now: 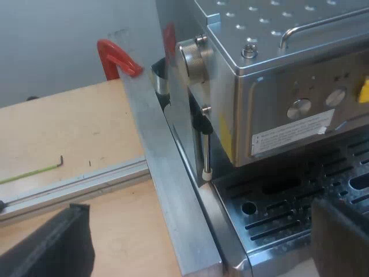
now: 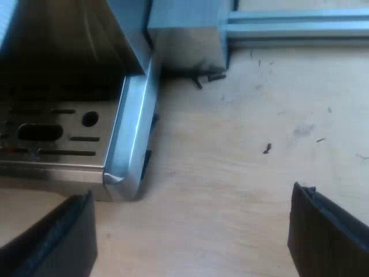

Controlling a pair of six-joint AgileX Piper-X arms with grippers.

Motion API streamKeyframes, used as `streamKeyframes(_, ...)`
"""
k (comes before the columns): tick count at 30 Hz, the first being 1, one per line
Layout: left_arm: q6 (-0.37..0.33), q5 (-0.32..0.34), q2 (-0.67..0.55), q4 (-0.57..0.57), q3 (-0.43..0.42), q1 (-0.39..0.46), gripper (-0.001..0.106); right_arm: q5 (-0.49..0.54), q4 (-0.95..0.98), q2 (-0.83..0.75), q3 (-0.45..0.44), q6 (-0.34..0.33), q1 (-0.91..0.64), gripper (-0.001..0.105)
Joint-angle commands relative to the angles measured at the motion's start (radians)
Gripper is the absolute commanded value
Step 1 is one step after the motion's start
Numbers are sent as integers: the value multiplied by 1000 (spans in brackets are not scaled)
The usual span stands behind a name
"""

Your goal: Grind coffee beans and then tamp

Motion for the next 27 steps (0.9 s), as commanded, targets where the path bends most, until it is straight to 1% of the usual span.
streamKeyframes(1,-10,-18,-50,-4,-5,1,78,4,16,-53,-6,-43,-8,71)
streamKeyframes(2,-10,-35,-78,3,-5,1,78,1,18,-75,-6,-53,-8,71)
streamKeyframes(7,-3,-76,-187,44,-5,1,78,1,20,-191,-6,-54,-8,71)
streamKeyframes(9,-3,-107,-237,66,-5,1,78,1,20,-248,-6,-54,-8,71)
streamKeyframes(13,-3,-108,-317,100,-5,1,78,-1,40,-338,-6,-62,-8,71)
streamKeyframes(14,-3,-108,-341,117,-5,1,78,-5,47,-362,-3,-81,-8,71)
streamKeyframes(16,-3,-114,-390,153,-5,1,78,-6,61,-406,4,-100,-8,71)
streamKeyframes(20,-3,-114,-489,261,-5,1,78,-6,78,-504,46,-103,-8,71)
streamKeyframes(22,-3,-114,-531,305,-6,1,78,-6,77,-554,75,-96,-8,71)
streamKeyframes(27,-3,-114,-678,396,-9,1,78,-3,83,-677,149,-41,-8,71)
